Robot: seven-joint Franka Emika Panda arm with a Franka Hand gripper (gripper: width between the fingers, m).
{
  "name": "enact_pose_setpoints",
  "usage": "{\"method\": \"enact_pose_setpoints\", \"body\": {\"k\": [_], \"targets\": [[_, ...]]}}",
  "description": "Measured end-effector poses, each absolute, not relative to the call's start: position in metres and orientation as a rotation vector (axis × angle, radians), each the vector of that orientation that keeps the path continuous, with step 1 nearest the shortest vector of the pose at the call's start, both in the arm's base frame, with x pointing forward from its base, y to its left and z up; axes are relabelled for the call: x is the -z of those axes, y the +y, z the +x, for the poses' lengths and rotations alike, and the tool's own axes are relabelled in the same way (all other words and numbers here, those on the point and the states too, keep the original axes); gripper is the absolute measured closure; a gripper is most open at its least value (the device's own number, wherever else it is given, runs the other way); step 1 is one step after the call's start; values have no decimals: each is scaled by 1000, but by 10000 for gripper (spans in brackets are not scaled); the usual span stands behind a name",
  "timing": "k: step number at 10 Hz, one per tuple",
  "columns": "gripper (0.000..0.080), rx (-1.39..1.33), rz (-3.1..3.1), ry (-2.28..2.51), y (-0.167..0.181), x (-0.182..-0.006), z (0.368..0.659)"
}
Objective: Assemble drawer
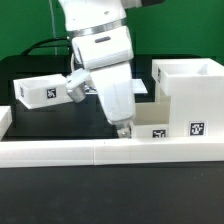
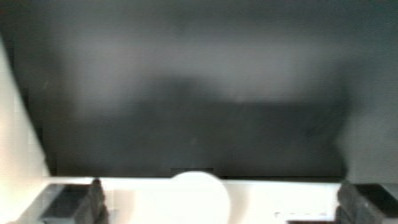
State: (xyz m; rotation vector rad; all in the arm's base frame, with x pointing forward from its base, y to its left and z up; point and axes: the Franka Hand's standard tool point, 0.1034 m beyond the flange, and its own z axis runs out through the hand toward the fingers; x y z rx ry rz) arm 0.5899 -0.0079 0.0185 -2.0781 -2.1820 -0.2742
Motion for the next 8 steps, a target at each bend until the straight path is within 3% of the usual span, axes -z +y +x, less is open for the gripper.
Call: {"method": "enact_pose_setpoints", "body": {"k": [8], "targets": [[150,257,-2025,-2214,33,-12,589]]}}
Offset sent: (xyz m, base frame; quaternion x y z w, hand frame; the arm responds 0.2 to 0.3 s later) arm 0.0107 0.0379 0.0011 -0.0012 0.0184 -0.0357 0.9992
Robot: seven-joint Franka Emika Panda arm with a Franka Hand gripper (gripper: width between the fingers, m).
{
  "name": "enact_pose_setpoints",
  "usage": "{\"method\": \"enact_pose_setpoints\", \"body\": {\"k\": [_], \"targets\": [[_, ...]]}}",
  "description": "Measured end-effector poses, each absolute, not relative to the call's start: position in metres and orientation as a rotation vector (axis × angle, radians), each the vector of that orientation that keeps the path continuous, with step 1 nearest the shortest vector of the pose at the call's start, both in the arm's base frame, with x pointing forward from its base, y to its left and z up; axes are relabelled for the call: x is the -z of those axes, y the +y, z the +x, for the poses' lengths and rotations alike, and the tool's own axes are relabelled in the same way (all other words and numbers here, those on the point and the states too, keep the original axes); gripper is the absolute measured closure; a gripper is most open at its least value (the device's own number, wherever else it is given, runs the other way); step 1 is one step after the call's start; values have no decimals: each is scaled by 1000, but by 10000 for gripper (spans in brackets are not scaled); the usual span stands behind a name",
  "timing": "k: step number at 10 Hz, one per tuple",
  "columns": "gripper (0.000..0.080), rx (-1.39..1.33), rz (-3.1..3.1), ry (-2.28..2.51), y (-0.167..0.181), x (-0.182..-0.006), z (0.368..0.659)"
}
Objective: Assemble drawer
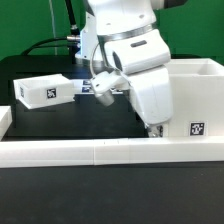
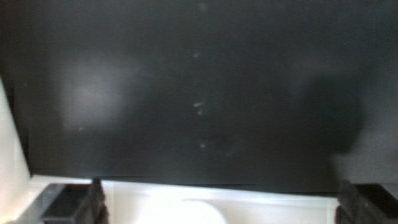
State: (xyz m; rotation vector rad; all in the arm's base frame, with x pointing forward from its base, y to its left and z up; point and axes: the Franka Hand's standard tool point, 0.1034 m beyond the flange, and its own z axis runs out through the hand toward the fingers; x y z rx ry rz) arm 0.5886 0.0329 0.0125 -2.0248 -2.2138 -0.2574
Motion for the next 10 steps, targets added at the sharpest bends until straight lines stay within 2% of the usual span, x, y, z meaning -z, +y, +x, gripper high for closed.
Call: {"method": "enact_pose_setpoints", "body": {"k": [2,6,10], "targets": [[150,240,-2028,-2211,24,-14,590],[150,228,-2156,-2127,-16,-28,588],[150,210,-2243,-2064,-49,-38,558]]}}
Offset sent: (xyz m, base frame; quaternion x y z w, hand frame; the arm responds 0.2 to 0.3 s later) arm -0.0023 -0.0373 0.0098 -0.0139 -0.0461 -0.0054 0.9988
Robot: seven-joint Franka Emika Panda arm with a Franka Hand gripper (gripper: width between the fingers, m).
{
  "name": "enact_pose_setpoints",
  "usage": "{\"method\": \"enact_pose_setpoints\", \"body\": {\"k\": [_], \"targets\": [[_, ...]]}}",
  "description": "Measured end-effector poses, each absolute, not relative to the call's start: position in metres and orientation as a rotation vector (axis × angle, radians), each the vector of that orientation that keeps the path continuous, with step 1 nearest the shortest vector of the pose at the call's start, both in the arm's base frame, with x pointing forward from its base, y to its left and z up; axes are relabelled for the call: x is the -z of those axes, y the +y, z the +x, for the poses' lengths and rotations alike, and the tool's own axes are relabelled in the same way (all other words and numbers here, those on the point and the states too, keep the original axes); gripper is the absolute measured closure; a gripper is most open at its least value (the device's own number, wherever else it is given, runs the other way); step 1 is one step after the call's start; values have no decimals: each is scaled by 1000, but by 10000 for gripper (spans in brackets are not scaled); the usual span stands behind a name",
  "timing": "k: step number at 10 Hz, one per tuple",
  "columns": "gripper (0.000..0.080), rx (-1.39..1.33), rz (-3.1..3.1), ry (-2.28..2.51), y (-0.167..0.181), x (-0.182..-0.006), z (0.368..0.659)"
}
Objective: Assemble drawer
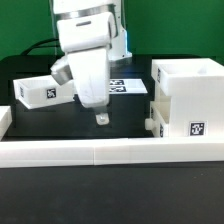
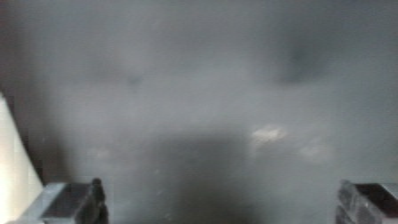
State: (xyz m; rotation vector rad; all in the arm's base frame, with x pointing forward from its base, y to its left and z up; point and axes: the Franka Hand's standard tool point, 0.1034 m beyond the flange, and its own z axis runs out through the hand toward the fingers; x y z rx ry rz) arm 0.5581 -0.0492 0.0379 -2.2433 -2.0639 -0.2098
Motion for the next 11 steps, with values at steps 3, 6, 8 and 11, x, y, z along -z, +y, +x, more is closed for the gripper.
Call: {"method": "enact_pose_setpoints", "body": {"k": [3,6,8,11], "targets": [[150,189,-2310,-2017,-69,-48,522],[150,179,-2348,-1965,-72,-48,517],[150,175,-2433,-1847,-72,-47,517],[150,185,-2629,-1530,-79,-46,513]]}}
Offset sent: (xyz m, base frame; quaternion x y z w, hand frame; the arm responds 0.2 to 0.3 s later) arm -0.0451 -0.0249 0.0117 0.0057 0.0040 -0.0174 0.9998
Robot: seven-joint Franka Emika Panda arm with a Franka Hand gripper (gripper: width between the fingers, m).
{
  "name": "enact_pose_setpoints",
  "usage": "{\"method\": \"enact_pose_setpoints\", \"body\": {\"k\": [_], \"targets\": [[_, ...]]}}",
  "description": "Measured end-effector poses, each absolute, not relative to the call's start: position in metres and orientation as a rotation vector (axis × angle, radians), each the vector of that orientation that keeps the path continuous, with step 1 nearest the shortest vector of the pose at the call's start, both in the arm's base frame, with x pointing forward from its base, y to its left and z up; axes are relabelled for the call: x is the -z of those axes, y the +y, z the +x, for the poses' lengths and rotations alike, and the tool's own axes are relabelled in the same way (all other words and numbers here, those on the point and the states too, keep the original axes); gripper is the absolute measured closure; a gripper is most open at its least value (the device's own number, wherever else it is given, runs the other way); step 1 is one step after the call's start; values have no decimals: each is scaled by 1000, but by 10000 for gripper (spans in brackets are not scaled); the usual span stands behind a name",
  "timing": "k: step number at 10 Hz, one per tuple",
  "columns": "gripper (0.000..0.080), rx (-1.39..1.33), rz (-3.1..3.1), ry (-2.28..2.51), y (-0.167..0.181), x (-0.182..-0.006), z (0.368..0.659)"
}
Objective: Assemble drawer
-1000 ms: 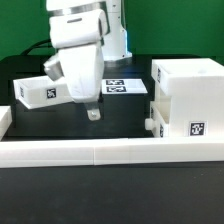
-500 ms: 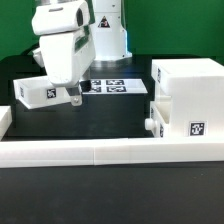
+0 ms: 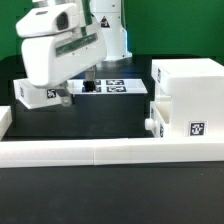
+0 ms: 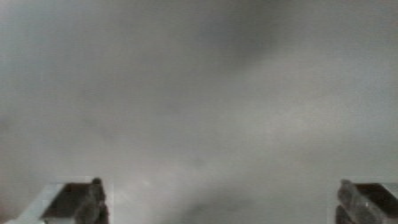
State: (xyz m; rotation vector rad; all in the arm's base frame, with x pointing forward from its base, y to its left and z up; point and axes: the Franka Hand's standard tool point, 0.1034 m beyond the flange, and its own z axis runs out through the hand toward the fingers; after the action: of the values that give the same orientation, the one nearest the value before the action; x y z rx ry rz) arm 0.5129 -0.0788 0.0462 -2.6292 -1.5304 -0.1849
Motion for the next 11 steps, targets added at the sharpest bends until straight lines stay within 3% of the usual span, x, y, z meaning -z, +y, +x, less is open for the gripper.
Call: {"method": "enact_pose_setpoints", "body": {"k": [4,11], "targets": [[150,187,-2906,-932,-96,-55,463],[150,179,-2952,-804,-101,-55,450]]}}
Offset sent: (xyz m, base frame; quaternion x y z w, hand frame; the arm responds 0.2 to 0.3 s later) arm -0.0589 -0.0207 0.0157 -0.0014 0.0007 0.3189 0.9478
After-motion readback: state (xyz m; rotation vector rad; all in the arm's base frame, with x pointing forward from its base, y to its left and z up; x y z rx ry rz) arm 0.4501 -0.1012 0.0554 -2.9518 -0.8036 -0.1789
